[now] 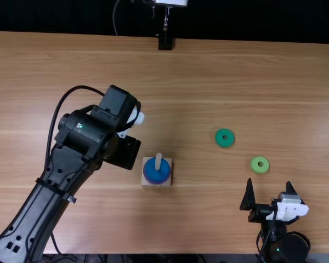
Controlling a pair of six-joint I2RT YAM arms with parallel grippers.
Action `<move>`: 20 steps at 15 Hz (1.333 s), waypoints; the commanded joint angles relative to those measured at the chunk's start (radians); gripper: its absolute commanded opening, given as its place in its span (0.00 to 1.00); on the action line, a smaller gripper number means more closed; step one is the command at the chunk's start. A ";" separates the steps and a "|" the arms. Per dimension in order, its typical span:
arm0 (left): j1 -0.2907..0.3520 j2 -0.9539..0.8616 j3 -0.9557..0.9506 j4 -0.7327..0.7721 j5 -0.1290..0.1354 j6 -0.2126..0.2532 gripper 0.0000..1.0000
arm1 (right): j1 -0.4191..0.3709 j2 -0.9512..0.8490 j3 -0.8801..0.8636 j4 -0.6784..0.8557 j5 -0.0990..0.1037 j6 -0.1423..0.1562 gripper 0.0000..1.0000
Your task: Build the Hanoi tower: stack the rings onto the peg from bottom to top in this color order: purple, dark blue, light blue, dark green, light green, yellow, orange.
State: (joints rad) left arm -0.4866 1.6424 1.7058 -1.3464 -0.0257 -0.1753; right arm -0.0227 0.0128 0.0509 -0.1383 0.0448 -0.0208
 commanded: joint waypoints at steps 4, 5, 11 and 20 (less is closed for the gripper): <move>-0.083 0.065 0.126 -0.030 -0.006 -0.093 0.00 | -0.016 -0.013 -0.028 -0.003 0.007 0.002 1.00; -0.096 0.085 0.146 -0.030 -0.006 -0.099 0.00 | -0.016 -0.013 -0.028 -0.003 0.007 0.002 1.00; -0.159 0.140 0.210 -0.029 -0.006 -0.143 0.00 | -0.016 -0.013 -0.028 -0.003 0.007 0.002 1.00; -0.210 0.183 0.216 -0.019 -0.006 -0.176 0.00 | -0.016 -0.013 -0.028 -0.003 0.007 0.002 1.00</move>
State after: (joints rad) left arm -0.6880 1.8065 1.8874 -1.3678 -0.0254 -0.3382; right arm -0.0223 0.0128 0.0509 -0.1383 0.0448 -0.0204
